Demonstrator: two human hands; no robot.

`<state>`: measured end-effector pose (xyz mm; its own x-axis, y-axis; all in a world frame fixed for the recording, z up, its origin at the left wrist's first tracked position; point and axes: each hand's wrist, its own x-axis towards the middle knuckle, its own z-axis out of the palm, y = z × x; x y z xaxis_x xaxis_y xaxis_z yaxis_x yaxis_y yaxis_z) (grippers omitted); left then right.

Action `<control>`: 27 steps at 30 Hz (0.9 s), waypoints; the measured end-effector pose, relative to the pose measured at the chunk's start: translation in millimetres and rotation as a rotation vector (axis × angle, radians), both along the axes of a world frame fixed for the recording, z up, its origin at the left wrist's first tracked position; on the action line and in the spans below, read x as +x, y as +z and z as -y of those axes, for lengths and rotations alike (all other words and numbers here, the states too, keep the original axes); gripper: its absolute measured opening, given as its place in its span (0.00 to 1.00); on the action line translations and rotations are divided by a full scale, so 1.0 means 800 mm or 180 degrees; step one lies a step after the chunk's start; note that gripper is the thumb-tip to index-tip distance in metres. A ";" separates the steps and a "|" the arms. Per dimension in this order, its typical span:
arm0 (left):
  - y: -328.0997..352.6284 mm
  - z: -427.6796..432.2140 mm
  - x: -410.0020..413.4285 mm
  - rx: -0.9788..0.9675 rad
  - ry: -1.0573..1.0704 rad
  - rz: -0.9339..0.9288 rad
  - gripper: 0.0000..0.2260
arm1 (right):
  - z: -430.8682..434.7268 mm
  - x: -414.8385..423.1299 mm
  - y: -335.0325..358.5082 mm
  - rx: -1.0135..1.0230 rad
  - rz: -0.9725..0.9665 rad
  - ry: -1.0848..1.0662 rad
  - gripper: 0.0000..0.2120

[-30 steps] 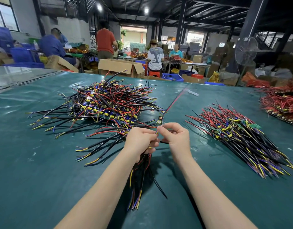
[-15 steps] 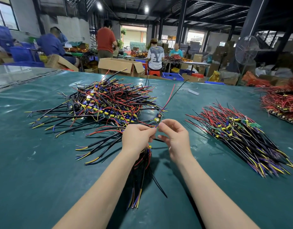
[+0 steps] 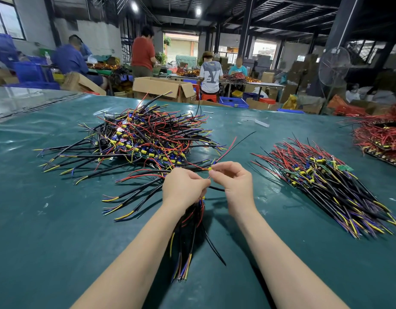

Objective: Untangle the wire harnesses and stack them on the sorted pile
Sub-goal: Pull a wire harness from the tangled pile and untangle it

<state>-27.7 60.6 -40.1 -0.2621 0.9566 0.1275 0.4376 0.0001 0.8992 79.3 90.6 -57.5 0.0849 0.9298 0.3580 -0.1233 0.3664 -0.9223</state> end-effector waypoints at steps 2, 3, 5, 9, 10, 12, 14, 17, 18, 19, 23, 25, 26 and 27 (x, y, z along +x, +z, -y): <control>0.000 0.001 0.001 0.0110 -0.0079 -0.0122 0.17 | 0.001 0.000 0.000 -0.0096 -0.0106 0.0110 0.12; 0.000 0.001 0.003 0.0149 -0.0166 -0.0145 0.17 | 0.001 0.002 0.000 -0.0123 -0.0218 0.0157 0.11; 0.001 0.001 0.008 0.0197 -0.0344 -0.0161 0.16 | 0.001 0.004 0.001 -0.0150 -0.0366 0.0120 0.11; 0.000 0.003 0.006 0.0004 -0.0650 0.1029 0.11 | 0.002 -0.001 0.004 -0.0536 -0.1048 0.0198 0.14; 0.001 0.004 0.005 -0.0144 -0.0750 0.1354 0.10 | 0.002 -0.001 0.005 -0.0698 -0.1347 0.0303 0.14; 0.005 0.006 0.004 -0.0503 -0.0991 0.1950 0.09 | 0.002 0.000 0.009 -0.0939 -0.1941 0.0564 0.14; 0.009 0.005 0.002 -0.0835 -0.1164 0.2520 0.09 | 0.002 0.001 0.011 -0.1069 -0.2360 0.0826 0.13; 0.013 0.004 0.001 -0.0947 -0.1307 0.2495 0.10 | 0.002 0.003 0.011 -0.1025 -0.2257 0.0920 0.12; 0.012 0.004 0.003 -0.0883 -0.1306 0.2152 0.11 | 0.002 0.003 0.010 -0.0942 -0.2090 0.0850 0.12; 0.011 0.004 0.006 -0.0784 -0.1278 0.1770 0.12 | 0.002 0.003 0.009 -0.0837 -0.1878 0.0746 0.12; 0.005 0.002 0.011 -0.0344 -0.1069 0.0726 0.09 | 0.000 -0.001 0.003 -0.0479 -0.1020 0.0276 0.11; 0.003 0.000 0.008 -0.0071 -0.0906 0.0241 0.09 | -0.001 -0.002 0.002 -0.0409 -0.0826 0.0178 0.10; 0.002 0.000 0.007 0.0061 -0.0804 0.0073 0.09 | 0.000 -0.002 0.003 -0.0396 -0.0813 0.0186 0.10; 0.003 -0.001 0.006 0.0154 -0.0709 0.0030 0.10 | 0.000 -0.002 0.003 -0.0396 -0.0852 0.0241 0.10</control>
